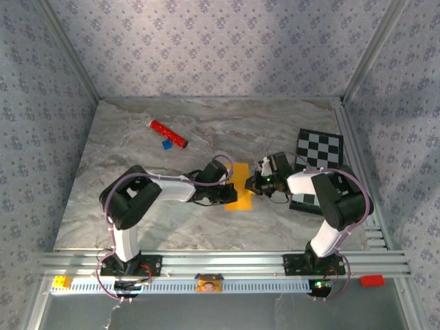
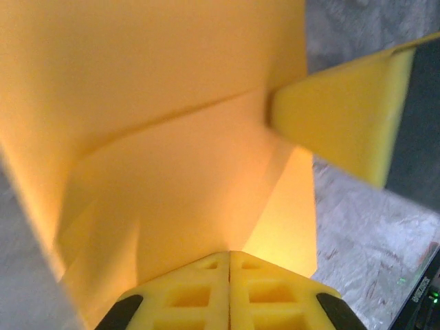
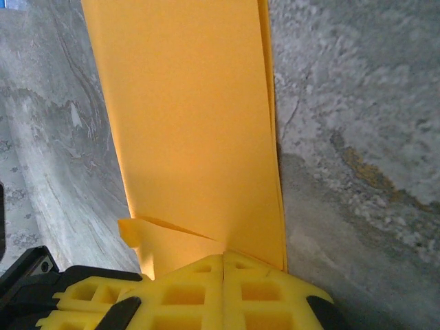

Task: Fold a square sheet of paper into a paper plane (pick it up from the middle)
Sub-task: Fold the triangle a second time at the center of the table.

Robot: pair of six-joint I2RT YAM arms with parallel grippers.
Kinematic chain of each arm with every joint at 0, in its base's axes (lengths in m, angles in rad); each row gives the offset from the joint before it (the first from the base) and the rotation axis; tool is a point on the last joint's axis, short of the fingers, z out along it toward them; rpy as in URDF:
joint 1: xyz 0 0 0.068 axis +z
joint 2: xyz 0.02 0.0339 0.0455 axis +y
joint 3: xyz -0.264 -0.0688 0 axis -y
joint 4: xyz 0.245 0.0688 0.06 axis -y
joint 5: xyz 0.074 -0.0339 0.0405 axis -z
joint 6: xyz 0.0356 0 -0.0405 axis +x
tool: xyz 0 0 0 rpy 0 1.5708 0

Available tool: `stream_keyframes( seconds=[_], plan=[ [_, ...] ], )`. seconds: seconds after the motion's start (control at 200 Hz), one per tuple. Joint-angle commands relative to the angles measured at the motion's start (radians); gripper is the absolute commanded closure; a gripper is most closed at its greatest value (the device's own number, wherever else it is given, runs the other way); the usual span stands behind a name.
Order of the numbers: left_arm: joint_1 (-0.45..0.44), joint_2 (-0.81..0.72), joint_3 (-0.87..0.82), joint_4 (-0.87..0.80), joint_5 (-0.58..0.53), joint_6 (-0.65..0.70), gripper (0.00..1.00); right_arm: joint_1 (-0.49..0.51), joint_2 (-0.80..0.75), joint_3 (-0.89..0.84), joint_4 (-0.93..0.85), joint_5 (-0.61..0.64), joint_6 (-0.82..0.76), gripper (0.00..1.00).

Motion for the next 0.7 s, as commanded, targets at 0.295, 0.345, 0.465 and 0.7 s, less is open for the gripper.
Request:
stream_keyframes(
  seconds=[0.295,0.345,0.465,0.7],
  plan=[
    [-0.018,-0.14,-0.198,-0.093,-0.029,-0.018,0.92,-0.008,0.034,-0.017,-0.119,0.109,-0.04,1.0],
    [-0.018,-0.153,-0.209,-0.097,-0.034,-0.018,0.92,-0.009,0.033,-0.016,-0.118,0.109,-0.04,1.0],
    [-0.018,-0.185,-0.196,-0.106,-0.025,-0.015,0.93,-0.007,0.029,-0.013,-0.116,0.098,-0.036,1.0],
    [-0.018,-0.253,-0.061,-0.148,-0.054,0.042,0.93,-0.001,0.013,0.004,-0.122,0.09,-0.032,1.0]
  ],
)
